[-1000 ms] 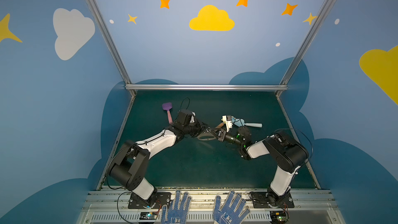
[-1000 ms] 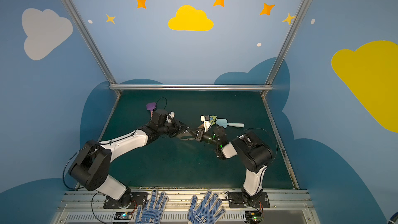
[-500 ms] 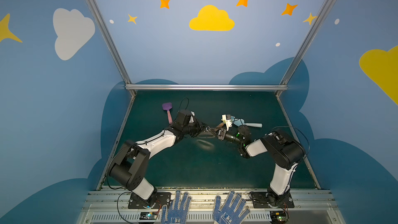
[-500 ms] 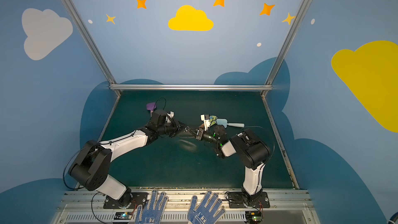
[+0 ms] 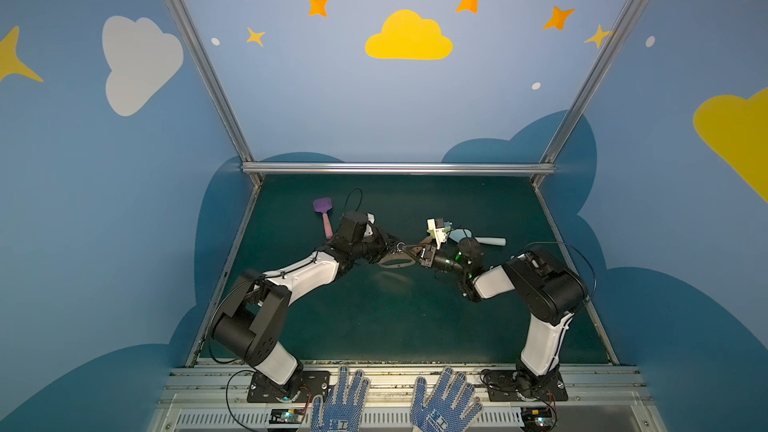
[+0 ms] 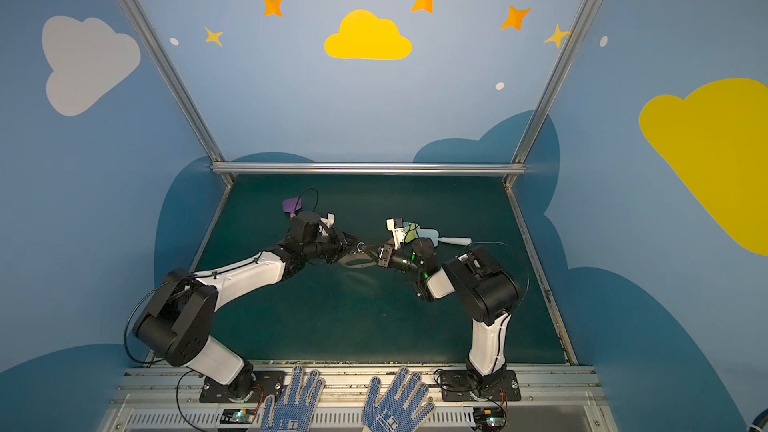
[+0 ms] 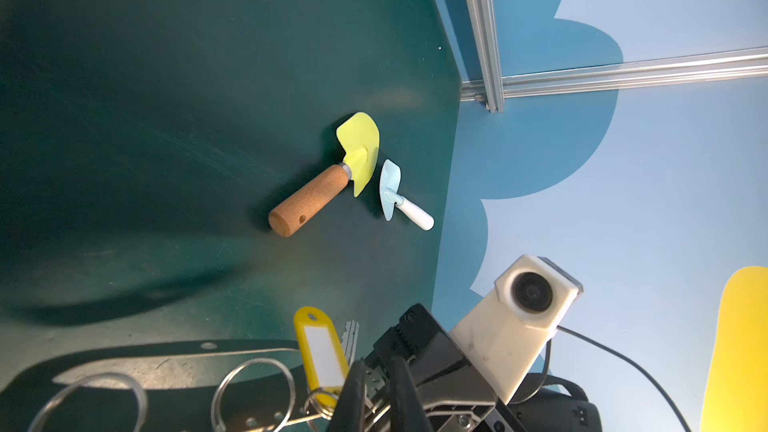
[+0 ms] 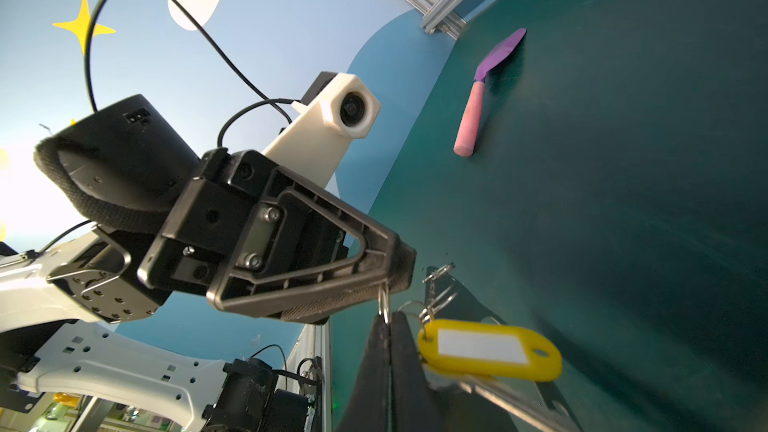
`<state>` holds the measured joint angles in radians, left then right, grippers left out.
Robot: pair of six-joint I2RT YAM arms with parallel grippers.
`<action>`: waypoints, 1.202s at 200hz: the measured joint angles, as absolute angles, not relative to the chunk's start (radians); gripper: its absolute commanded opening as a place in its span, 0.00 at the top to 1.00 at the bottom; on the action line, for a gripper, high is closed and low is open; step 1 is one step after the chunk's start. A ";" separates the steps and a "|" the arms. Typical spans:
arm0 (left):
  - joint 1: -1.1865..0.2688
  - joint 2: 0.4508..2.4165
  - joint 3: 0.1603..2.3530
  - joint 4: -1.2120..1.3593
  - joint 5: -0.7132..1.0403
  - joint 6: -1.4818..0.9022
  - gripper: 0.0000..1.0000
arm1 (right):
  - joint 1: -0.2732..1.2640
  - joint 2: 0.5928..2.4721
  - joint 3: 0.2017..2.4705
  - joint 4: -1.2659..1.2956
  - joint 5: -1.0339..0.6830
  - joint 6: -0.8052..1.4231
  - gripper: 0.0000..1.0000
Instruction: Put the keys on the keyring
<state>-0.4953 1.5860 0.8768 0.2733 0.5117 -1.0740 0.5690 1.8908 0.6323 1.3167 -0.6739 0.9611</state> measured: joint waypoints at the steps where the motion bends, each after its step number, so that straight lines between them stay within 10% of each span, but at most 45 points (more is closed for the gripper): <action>1: -0.495 1.586 0.876 0.274 0.512 -1.074 0.84 | 0.569 1.891 0.632 1.316 -0.673 0.961 1.00; 183: -0.523 1.581 0.852 0.434 0.611 -1.070 0.96 | 0.560 1.892 0.747 1.182 -0.772 1.071 1.00; 240: -0.553 1.567 0.852 0.436 0.688 -1.061 0.76 | 0.566 1.892 0.763 1.173 -0.783 1.093 1.00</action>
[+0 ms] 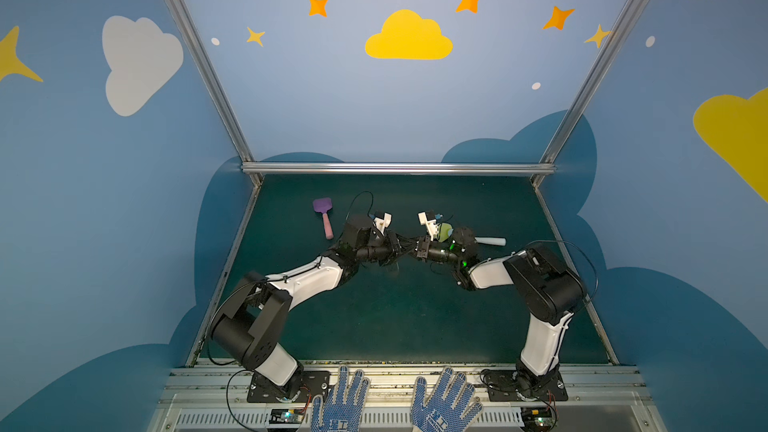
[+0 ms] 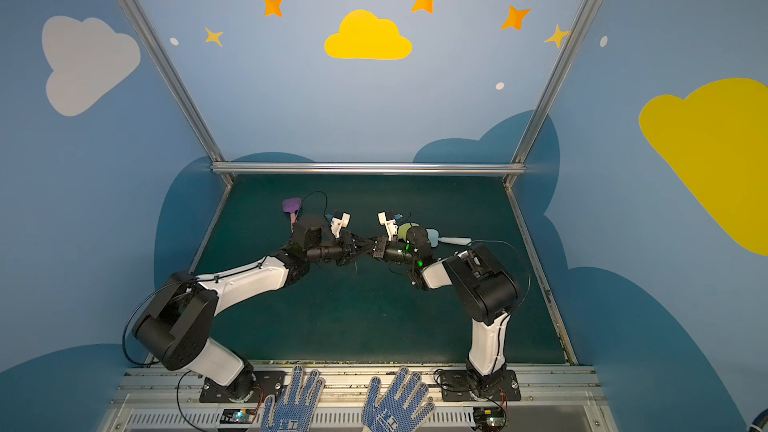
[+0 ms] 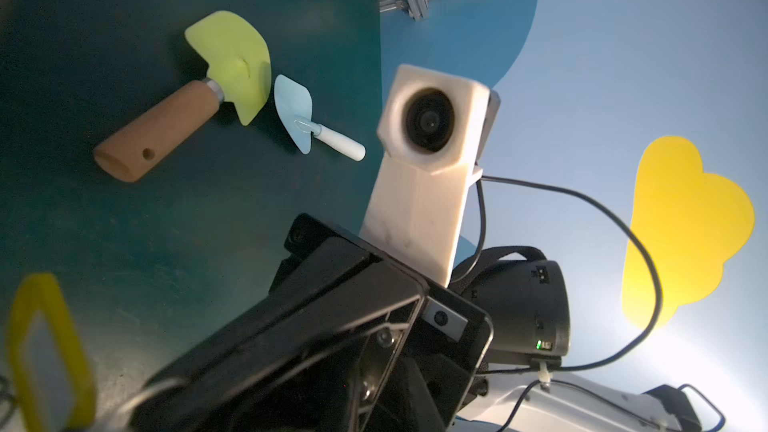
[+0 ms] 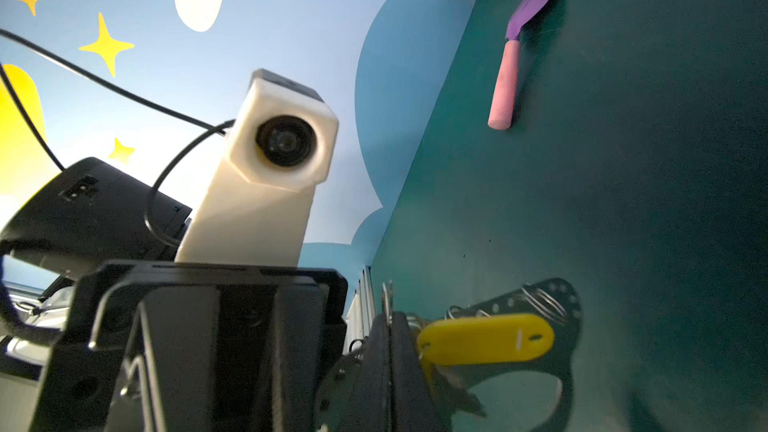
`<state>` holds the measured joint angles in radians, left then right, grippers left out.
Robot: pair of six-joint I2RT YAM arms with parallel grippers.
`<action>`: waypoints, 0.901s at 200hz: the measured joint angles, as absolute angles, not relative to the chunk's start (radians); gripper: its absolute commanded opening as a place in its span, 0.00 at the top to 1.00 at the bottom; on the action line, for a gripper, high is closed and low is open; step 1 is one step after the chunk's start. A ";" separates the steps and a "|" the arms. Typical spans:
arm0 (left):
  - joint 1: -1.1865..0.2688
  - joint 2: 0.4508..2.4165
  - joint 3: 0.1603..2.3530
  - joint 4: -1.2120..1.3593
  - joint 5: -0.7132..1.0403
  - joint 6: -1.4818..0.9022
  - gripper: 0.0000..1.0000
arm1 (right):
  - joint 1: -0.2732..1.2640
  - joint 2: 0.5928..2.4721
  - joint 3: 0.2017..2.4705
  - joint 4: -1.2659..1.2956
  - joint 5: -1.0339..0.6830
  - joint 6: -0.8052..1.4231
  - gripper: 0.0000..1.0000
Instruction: Put the keys on the keyring
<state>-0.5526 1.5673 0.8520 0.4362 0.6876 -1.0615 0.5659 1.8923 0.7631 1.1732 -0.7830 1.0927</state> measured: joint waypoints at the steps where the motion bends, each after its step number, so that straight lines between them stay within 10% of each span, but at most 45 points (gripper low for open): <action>1: -0.552 1.567 0.852 0.436 0.687 -1.061 0.76 | 0.566 1.892 0.763 1.173 -0.783 1.093 1.00; 180: -0.493 1.309 0.832 0.115 0.593 -0.893 0.67 | 0.519 1.812 0.699 1.246 -0.906 1.085 1.00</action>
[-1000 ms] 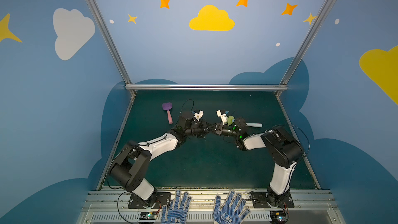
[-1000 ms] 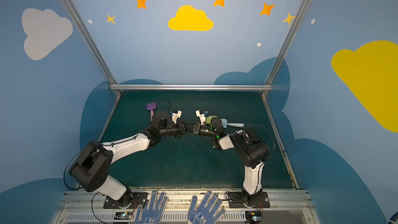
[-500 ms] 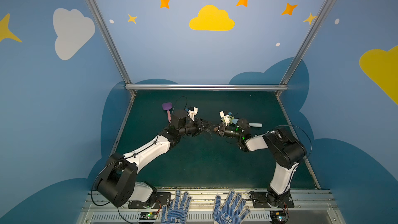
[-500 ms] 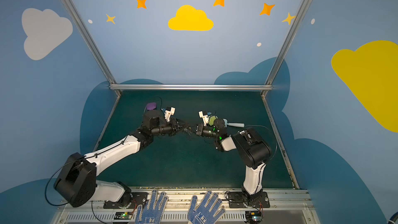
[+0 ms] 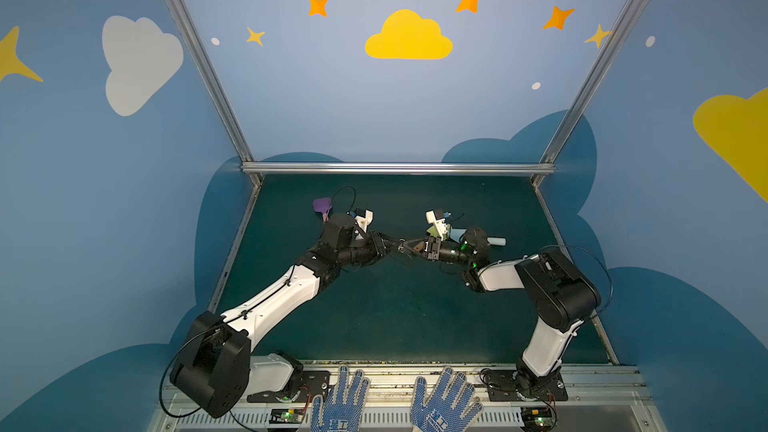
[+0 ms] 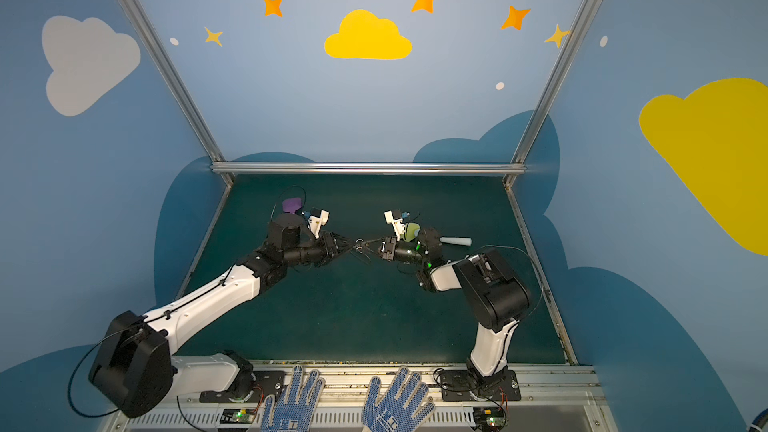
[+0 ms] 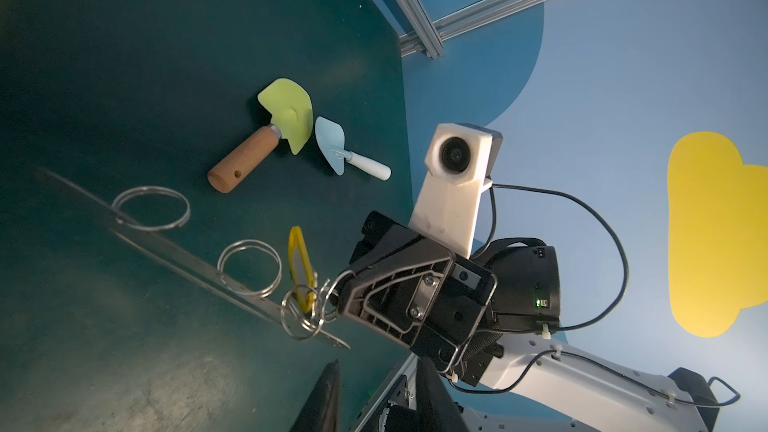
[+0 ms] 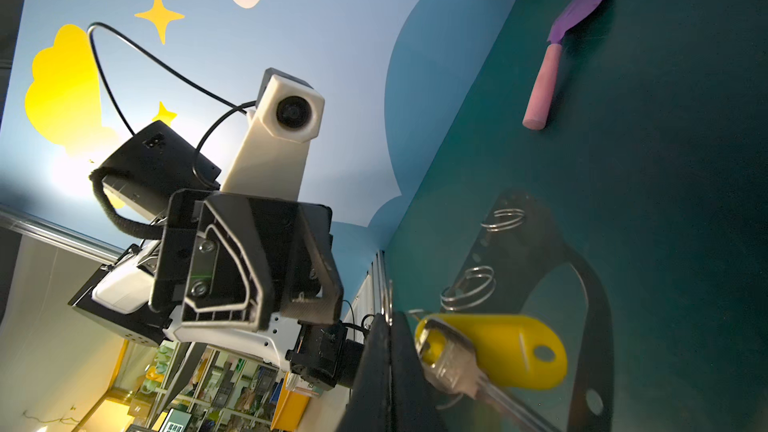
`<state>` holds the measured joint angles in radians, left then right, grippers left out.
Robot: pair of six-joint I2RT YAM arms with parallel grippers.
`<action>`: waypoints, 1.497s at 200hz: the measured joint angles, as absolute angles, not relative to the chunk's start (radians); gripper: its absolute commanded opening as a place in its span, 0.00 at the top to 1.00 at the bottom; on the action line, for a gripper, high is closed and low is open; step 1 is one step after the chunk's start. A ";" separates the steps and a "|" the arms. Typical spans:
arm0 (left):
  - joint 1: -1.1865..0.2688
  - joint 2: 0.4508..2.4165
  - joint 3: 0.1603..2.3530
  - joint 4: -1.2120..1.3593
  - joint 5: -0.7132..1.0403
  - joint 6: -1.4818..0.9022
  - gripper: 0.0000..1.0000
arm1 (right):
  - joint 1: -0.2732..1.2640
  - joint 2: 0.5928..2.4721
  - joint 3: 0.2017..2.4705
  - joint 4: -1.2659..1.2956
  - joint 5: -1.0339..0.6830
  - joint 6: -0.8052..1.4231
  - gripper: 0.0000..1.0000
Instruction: Put the keys on the keyring
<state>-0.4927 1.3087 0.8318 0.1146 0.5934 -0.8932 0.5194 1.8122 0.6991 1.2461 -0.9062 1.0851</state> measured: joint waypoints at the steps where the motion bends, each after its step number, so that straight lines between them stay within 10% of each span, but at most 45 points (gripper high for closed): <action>1: -0.493 1.309 0.832 0.115 0.593 -0.893 0.67 | 0.519 1.812 0.699 1.246 -0.907 1.085 1.00; 299: -0.473 1.361 0.831 0.187 0.679 -0.849 0.96 | 0.527 1.813 0.710 1.364 -0.978 1.217 0.95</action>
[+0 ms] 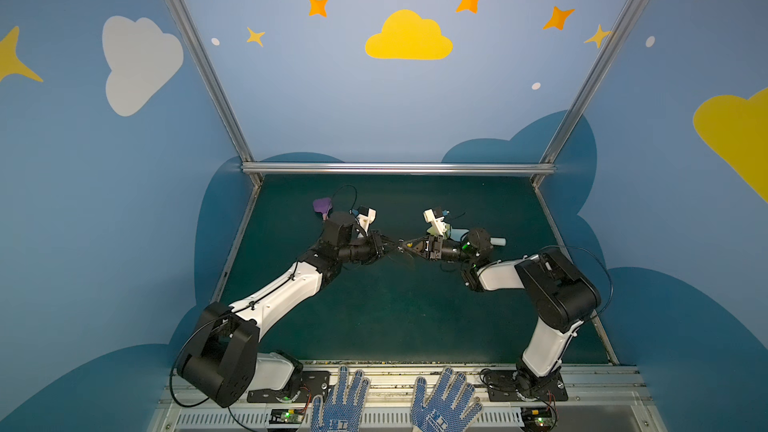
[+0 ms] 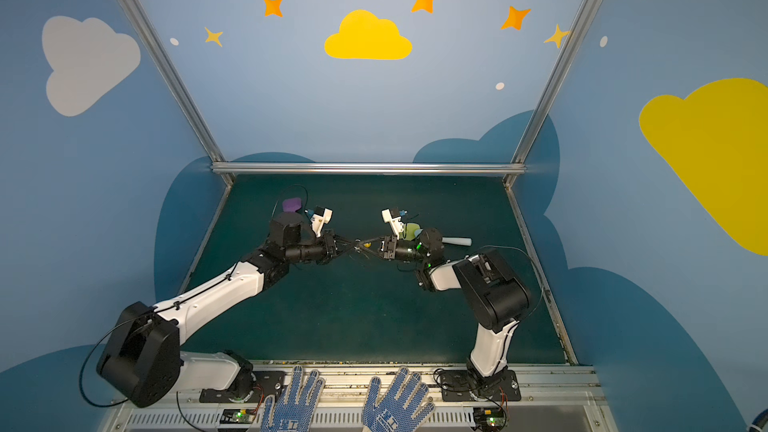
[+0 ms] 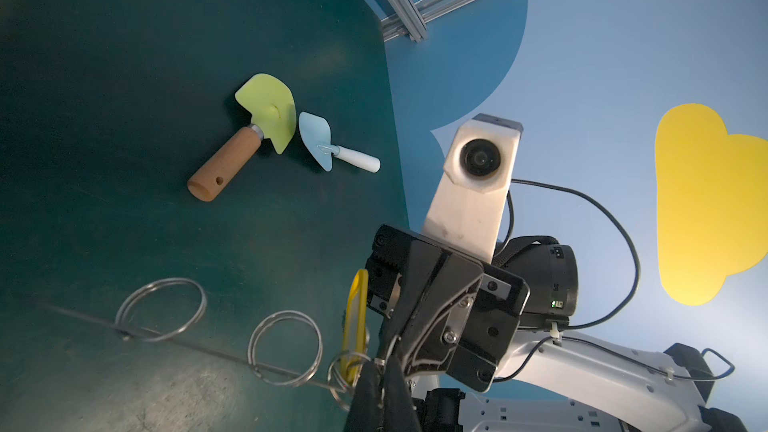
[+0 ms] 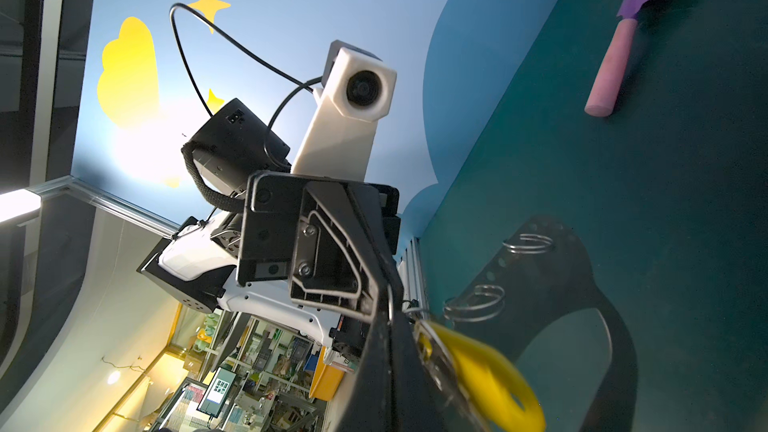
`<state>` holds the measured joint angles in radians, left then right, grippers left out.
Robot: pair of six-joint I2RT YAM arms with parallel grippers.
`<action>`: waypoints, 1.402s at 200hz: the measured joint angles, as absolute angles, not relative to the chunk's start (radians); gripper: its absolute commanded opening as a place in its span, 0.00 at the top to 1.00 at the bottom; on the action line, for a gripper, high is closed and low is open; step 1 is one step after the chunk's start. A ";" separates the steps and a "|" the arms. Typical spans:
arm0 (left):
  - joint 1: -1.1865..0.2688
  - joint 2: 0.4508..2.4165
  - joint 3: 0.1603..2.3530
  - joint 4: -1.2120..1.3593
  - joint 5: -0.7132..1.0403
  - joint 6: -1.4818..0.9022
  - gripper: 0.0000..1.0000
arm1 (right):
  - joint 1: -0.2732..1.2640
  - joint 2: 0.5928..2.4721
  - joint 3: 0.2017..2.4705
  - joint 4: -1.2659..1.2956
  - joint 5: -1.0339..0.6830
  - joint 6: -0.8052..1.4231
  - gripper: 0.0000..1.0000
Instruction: Put the keys on the keyring
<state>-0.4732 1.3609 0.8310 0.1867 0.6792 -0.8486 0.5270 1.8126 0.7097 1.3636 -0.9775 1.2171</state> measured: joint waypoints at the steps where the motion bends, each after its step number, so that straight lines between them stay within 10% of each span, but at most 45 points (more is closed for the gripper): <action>1: -0.473 1.361 0.831 0.186 0.679 -0.848 0.96 | 0.527 1.813 0.710 1.363 -0.978 1.216 0.94; 76: -0.476 1.360 0.831 0.118 0.633 -0.849 0.96 | 0.507 1.641 0.647 1.047 -0.921 0.976 0.76; 144: -0.476 1.359 0.832 0.100 0.598 -0.859 0.96 | 0.592 1.306 0.648 0.513 -0.718 0.581 0.91; 280: -0.493 1.342 0.832 0.103 0.570 -0.906 0.96 | 0.772 1.352 0.749 0.360 -0.355 0.461 0.74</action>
